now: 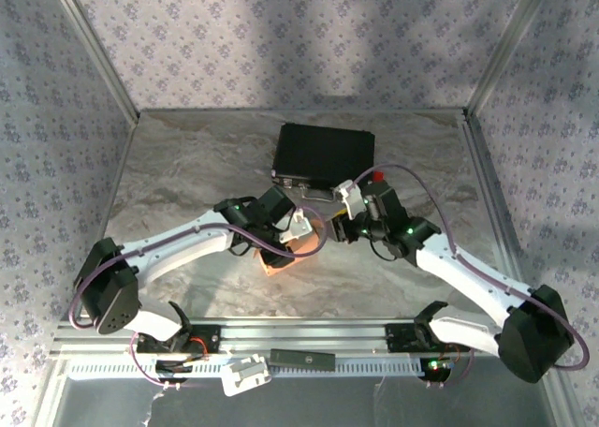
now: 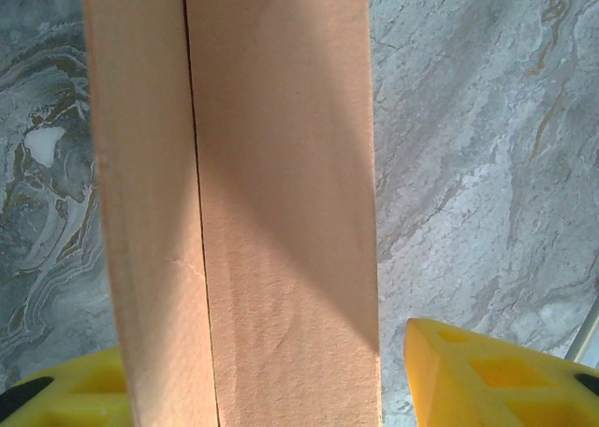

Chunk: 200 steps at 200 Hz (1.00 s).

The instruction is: Fold the paper box

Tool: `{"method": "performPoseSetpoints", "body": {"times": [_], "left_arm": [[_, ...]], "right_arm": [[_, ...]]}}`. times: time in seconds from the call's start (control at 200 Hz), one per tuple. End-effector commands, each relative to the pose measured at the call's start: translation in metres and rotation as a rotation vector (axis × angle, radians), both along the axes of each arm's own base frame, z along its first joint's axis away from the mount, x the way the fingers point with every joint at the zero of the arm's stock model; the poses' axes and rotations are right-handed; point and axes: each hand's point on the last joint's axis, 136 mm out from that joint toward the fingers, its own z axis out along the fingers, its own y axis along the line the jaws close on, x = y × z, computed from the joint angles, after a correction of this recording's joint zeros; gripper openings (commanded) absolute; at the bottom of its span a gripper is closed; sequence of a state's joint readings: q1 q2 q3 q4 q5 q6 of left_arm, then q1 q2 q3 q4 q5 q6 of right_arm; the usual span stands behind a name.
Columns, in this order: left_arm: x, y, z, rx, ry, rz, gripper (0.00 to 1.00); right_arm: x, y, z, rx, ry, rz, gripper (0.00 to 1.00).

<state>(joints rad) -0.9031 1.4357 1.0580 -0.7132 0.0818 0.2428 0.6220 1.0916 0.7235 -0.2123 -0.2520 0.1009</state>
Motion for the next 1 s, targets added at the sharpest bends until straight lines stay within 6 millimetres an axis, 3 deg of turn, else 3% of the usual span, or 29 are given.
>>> {"method": "performPoseSetpoints", "body": {"times": [0.0,0.15,0.325,0.435,0.58,0.994], "left_arm": [[0.0,-0.001,0.005,-0.038,0.004,0.023,0.54],[0.001,-0.001,0.003,-0.03,0.003,0.025,0.54],[0.003,0.001,-0.001,-0.012,0.005,0.031,0.54],[0.004,0.002,-0.002,-0.011,0.002,0.033,0.54],[0.006,0.002,-0.001,-0.014,-0.003,0.035,0.54],[0.007,0.003,0.0,-0.013,-0.008,0.038,0.53]], "right_arm": [[0.006,0.006,0.021,0.01,-0.125,0.127,0.44],[0.006,0.019,0.0,-0.077,0.023,0.228,0.43],[0.002,0.032,-0.015,-0.129,0.051,0.291,0.44],[0.004,0.033,-0.015,-0.127,0.051,0.293,0.44],[0.003,0.036,-0.014,-0.119,0.057,0.299,0.34],[0.007,0.043,-0.016,-0.157,0.049,0.298,0.22]]}}
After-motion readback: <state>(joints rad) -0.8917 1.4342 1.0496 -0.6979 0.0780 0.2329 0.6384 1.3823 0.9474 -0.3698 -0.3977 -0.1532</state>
